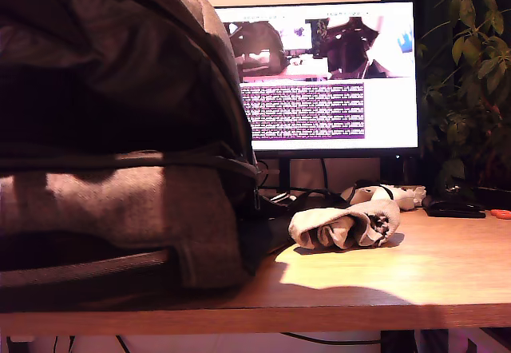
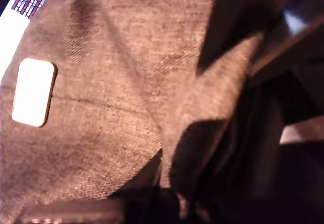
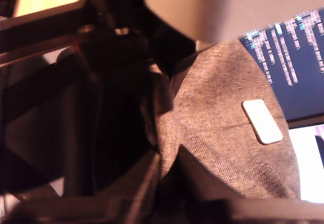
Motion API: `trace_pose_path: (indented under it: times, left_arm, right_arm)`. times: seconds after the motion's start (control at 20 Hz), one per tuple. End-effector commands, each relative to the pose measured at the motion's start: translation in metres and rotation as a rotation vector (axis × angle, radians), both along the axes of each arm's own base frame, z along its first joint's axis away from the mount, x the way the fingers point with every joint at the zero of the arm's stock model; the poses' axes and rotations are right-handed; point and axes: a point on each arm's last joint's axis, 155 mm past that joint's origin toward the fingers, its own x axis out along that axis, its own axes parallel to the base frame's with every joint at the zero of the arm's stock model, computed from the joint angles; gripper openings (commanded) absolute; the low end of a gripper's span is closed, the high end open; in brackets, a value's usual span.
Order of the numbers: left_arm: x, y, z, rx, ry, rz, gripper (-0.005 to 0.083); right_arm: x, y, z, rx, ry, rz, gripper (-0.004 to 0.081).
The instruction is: Pack the pair of socks inside the grey Google backpack
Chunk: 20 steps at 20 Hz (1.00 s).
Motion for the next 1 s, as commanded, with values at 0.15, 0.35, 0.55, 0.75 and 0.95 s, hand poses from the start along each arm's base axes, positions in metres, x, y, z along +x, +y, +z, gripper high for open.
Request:
trace_pose_path:
  times: [0.15,0.35,0.55,0.75,0.95]
  left_arm:
    - [0.003,0.002,0.001,0.000,0.002,0.013,-0.0024]
    - [0.003,0.002,0.001,0.005,-0.001,0.011,-0.0024]
    - [0.003,0.002,0.001,0.005,-0.001,0.011,-0.0024]
    - [0.003,0.002,0.001,0.005,0.000,0.011,-0.0024]
    - [0.003,0.002,0.001,0.004,0.000,0.011,-0.0024]
  right_arm:
    - [-0.006,-0.001,0.017,0.016,-0.039,-0.033,0.0442]
    - [-0.022,-0.001,0.008,-0.034,-0.033,-0.032,0.0442]
    - [-0.047,-0.007,0.007,0.006,0.072,-0.040,0.0441]
    - [-0.060,-0.038,0.027,0.109,0.198,-0.112,0.0441]
    - [-0.039,-0.103,0.029,0.155,0.310,-0.315,0.0420]
